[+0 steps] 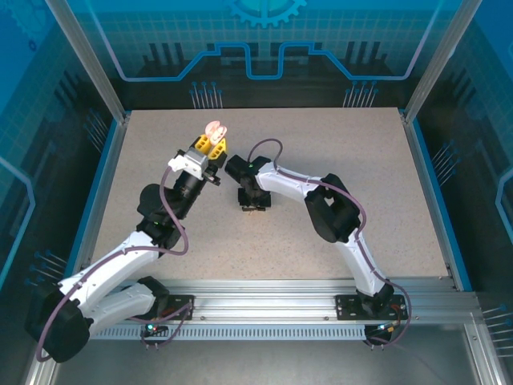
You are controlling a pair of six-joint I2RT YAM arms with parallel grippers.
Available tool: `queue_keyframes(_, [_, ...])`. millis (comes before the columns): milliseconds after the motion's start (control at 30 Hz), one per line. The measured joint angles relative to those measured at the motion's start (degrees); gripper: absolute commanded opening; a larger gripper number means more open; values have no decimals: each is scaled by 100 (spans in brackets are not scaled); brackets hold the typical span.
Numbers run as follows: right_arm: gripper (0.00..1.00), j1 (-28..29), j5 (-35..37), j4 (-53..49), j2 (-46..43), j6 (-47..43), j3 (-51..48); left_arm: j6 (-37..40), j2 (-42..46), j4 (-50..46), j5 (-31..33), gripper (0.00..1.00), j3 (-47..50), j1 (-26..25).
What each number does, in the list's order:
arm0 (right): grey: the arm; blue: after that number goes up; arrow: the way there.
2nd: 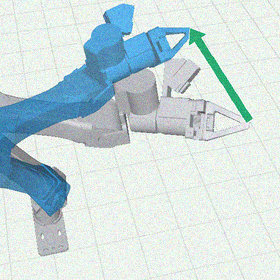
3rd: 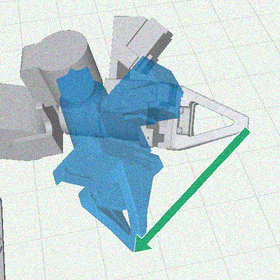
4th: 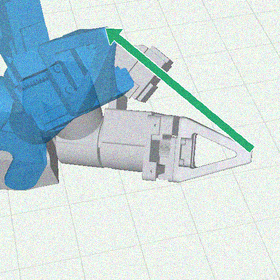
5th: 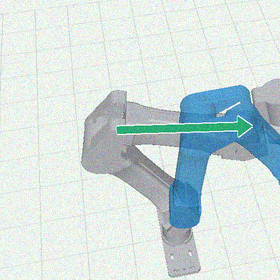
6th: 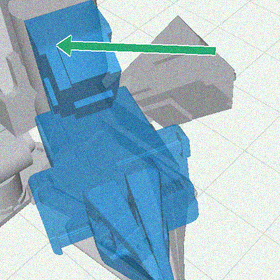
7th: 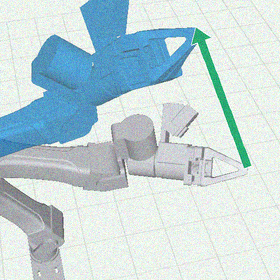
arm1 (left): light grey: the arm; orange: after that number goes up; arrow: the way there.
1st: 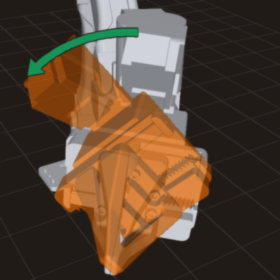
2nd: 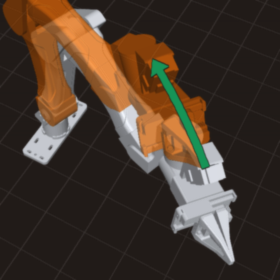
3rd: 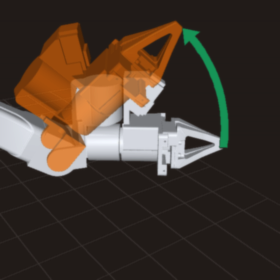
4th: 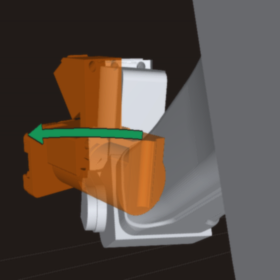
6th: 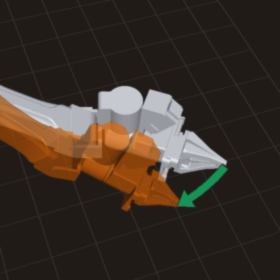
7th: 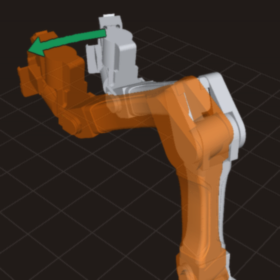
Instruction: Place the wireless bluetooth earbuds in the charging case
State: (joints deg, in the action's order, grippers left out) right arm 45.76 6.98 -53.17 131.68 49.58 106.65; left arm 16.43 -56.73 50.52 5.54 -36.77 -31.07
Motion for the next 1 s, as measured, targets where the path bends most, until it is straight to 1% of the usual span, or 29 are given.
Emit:
queue_keyframes(100, [24,4,-9,-170,103,-219,179,-7,-28,2,-2,0,0,24])
queue_keyframes(333, [27,55,68,-459,278,-1213,498,-133,-70,11,-44,0,0,55])
queue_keyframes(433, [28,83,170,-525,308,-1491,555,-153,-103,46,-52,0,0,55])
queue_keyframes(500, [29,85,184,-525,308,-1574,555,-155,-125,44,-72,0,-2,55])
queue_keyframes(567, [35,85,192,-527,308,-1606,555,-173,-146,42,-90,0,-2,55])
queue_keyframes(1000, [36,85,201,-533,302,-1491,535,-262,-157,42,-90,0,-2,55])
